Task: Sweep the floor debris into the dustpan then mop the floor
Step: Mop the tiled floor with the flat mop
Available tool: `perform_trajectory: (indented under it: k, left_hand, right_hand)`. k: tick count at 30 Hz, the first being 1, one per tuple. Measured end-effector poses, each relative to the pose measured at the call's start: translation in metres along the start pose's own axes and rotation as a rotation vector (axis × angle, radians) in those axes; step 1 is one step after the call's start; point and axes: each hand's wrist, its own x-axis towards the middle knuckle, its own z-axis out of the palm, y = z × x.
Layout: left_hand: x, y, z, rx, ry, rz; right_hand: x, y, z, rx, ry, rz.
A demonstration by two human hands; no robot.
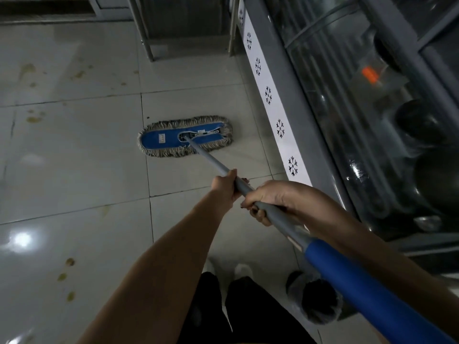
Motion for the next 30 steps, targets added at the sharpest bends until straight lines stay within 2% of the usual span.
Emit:
perform_trajectory:
  k: [17,30]
  left_hand:
    - [-0.069,-0.162,0.009,-0.156,0.081,0.065]
    - [-0.056,-0.147,0.016,-0.134,0.093,0.086]
  right_hand:
    - [-0.041,0.151,-0.038,-0.225,-0.069,-0.03]
    - [-0.021,0.13,-0.044,-0.262,-0.018,-0.001]
